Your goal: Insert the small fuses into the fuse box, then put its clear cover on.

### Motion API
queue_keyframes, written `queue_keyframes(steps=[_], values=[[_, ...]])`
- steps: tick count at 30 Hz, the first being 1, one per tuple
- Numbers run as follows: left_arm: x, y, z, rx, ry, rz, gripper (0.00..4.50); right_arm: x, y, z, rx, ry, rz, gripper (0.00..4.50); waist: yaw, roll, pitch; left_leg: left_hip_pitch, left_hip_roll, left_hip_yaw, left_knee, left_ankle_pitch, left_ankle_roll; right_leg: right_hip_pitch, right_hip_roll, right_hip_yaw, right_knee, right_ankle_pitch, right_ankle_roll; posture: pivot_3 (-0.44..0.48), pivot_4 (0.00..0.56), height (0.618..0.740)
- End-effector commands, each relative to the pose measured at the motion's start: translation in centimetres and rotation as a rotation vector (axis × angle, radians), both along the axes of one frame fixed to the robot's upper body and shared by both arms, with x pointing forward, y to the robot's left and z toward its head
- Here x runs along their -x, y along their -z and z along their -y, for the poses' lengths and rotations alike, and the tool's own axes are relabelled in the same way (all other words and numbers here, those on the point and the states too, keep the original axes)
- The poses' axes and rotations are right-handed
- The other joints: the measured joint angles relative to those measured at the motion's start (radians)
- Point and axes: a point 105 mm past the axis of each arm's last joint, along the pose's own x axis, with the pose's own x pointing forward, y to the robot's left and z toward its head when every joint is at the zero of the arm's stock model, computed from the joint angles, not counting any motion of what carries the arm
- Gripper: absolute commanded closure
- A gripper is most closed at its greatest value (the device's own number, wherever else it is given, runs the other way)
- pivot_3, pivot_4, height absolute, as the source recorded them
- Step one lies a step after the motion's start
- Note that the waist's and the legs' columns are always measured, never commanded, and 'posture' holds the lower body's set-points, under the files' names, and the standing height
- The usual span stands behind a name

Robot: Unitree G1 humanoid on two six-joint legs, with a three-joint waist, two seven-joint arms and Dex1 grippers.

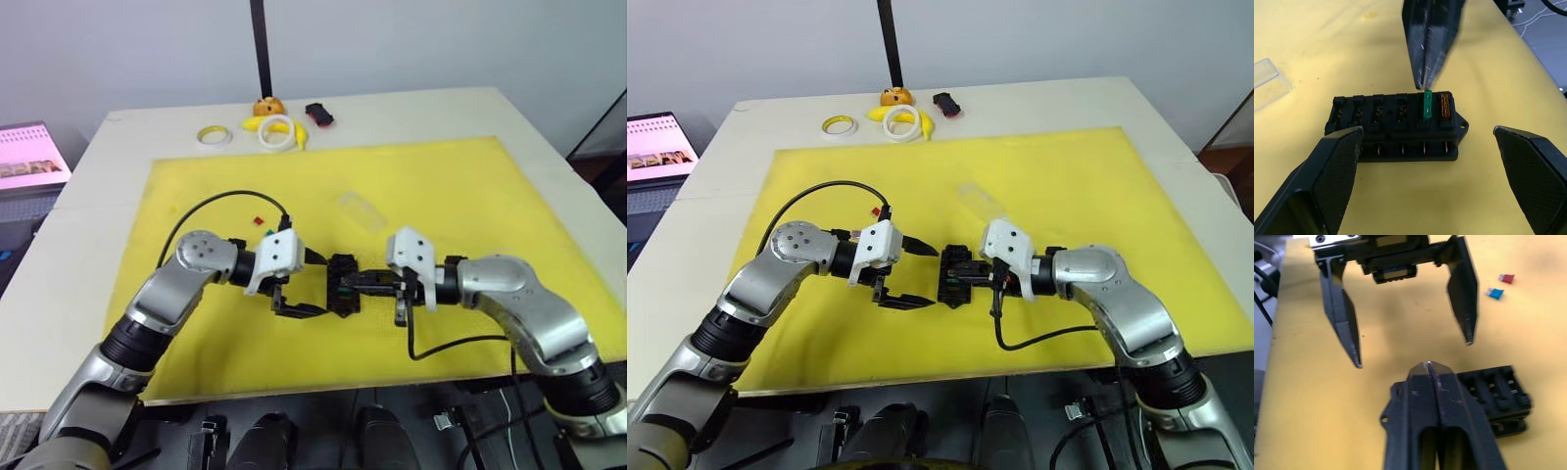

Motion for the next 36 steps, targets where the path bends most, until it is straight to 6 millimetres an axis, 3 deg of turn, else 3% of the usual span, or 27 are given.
queue_keyframes(steps=[1, 12, 19, 27, 36], values=[[0.0, -1.2, 0.1, 0.022, 0.008, 0.043, 0.00, -0.3, -0.3, 0.3, -0.046, 0.010, 0.045, 4.48, 0.001, 0.000, 0.000, 0.000, 0.000, 0.000, 0.000, 0.000, 0.000, 0.000, 0.000, 0.000, 0.000, 0.000, 0.000, 0.000, 0.150, 0.740], [-0.1, -1.2, 0.1, 0.022, 0.003, 0.044, 0.00, -0.8, 2.3, 0.8, 0.058, 0.051, 0.030, 4.48, 0.001, 0.000, 0.000, 0.001, 0.000, 0.000, 0.000, 0.000, 0.000, 0.001, 0.000, 0.000, 0.000, 0.000, 0.000, 0.000, 0.150, 0.740], [-0.2, -1.1, 0.1, 0.024, 0.001, 0.046, 0.00, -0.6, 1.9, 0.6, 0.040, 0.043, 0.038, 4.48, 0.000, 0.000, 0.000, 0.001, 0.000, 0.000, 0.000, 0.000, 0.000, 0.001, 0.000, 0.000, 0.000, 0.000, 0.000, 0.000, 0.150, 0.740], [-0.4, -1.0, 0.3, 0.029, 0.003, 0.050, 0.00, 0.2, 3.2, 0.4, 0.109, 0.014, 0.062, 4.48, 0.001, 0.000, 0.000, 0.001, 0.000, 0.000, 0.000, 0.000, 0.000, 0.002, 0.000, 0.000, 0.000, 0.000, 0.000, 0.000, 0.150, 0.740], [-0.5, -0.9, 0.6, 0.035, 0.009, 0.053, 0.00, -0.2, 3.1, 0.2, 0.136, 0.023, 0.096, 4.48, 0.000, 0.000, 0.000, 0.002, 0.000, 0.000, 0.000, 0.000, 0.000, 0.002, 0.000, 0.000, 0.000, 0.000, 0.000, 0.000, 0.150, 0.740]])
